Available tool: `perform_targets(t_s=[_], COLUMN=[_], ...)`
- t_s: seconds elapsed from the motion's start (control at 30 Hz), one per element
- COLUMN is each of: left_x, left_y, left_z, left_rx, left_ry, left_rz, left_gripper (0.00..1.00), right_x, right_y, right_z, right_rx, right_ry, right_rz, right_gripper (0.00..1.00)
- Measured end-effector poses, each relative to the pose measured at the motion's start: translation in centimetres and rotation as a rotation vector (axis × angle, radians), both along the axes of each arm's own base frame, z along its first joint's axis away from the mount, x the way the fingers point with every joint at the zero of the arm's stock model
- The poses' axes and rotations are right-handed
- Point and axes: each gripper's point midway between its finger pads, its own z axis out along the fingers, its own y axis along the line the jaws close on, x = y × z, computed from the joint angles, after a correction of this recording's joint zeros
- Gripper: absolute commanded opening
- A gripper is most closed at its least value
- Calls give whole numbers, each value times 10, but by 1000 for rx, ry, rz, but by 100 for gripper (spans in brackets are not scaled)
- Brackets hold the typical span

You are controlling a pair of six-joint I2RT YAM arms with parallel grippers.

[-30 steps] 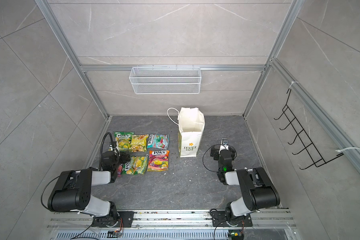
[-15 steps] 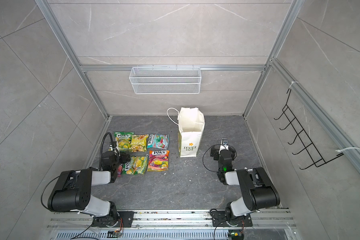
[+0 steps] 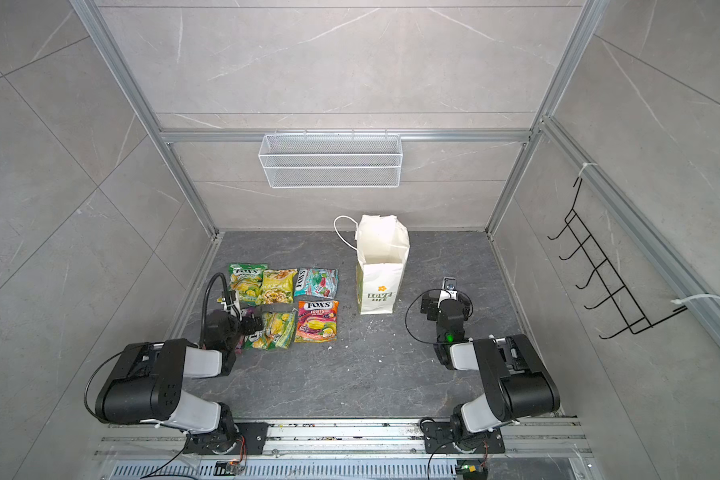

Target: Take the snacks out of the paper bag

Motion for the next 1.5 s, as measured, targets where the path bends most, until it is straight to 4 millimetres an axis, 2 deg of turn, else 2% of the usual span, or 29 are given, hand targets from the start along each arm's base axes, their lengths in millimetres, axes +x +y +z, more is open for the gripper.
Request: perform_targets(t_s=[0.1, 0.43, 0.83, 0.93, 1.07, 1.17, 1.23, 1.3, 1.5], left_x=[14, 9, 8, -5, -30, -14, 5, 16, 12], left_y=[4, 5, 4, 0, -4, -4, -2, 1, 3], left_z=[17, 5, 4, 1, -18, -12, 5, 19, 9], left_rx=[7, 8, 7, 3, -3, -7, -4, 2, 1], left_ry=[-43, 14, 11, -24, 0, 17, -12, -49, -4], left_rz=[16, 24, 21, 1, -14, -18, -14, -4, 3], left_gripper=[100, 100, 100, 100, 100, 100, 100, 100, 100], right_x=[0, 0, 0, 0, 0, 0, 0, 0, 0], right_y=[0, 0, 0, 0, 0, 0, 0, 0, 1], right_z=[0, 0, 0, 0, 0, 0, 0, 0, 0], right_rx=[0, 0, 0, 0, 0, 0, 0, 0, 1], right_ry=[0, 0, 0, 1, 1, 1, 1, 1, 2], right_rz=[0, 0, 0, 0, 0, 0, 0, 0, 4], right_gripper=[100, 100, 100, 100, 100, 100, 100, 100, 100])
